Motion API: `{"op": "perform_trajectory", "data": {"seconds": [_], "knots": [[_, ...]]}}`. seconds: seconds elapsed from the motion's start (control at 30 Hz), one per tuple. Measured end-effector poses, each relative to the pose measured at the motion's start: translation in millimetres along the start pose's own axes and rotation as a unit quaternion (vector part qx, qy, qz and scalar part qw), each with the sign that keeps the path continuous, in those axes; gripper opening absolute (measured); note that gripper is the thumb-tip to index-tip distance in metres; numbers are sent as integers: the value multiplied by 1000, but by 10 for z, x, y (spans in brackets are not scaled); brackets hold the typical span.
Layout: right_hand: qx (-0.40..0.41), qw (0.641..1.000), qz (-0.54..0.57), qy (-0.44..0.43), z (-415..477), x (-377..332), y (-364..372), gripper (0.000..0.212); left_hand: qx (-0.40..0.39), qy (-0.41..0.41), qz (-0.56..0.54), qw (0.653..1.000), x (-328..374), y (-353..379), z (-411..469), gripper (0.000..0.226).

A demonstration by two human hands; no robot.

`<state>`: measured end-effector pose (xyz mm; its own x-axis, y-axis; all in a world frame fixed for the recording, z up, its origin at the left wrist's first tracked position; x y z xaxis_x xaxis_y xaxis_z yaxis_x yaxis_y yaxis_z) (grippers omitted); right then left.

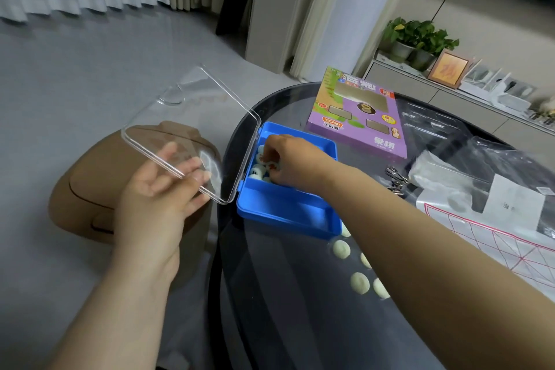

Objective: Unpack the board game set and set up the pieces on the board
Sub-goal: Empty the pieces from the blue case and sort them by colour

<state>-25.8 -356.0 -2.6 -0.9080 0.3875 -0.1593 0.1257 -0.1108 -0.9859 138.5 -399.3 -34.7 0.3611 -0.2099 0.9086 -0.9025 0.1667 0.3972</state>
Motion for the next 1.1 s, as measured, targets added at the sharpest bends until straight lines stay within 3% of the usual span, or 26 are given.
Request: {"op": "perform_trajectory", "data": {"seconds": [0.2, 0.4, 0.53, 0.7, 0.9, 1.1], "knots": [[18, 998, 61, 14, -108, 143, -52, 23, 2, 4, 3, 1000, 3, -6, -10, 53], [104, 984, 144, 30, -381, 401, -601, 16, 3, 14, 14, 1000, 10, -12, 8, 53], [82, 992, 91, 35, -821, 676, -659, 12, 6, 19, 17, 1000, 22, -46, 35, 54], [60, 995, 49, 62, -1211, 859, -376, 22, 9, 28, 18, 999, 39, -53, 33, 51], [77, 996, 51, 10, -1098, 542, -319, 24, 18, 36, 28, 999, 66, -95, 47, 51], [102, 992, 57, 38, -965, 595, -246, 32, 19, 41, 31, 998, 85, -130, 72, 49]]}}
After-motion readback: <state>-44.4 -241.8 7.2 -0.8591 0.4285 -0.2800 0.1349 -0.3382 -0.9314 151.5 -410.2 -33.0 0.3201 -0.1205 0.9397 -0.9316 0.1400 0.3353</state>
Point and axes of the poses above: each hand's wrist, its own z-axis towards the middle knuckle, its own y-axis out of the palm, x = y × z, the point moved 10 cm from there along z, towards the middle knuckle, and after that the axes turned 9 degrees about x, right-handed, at the moved point
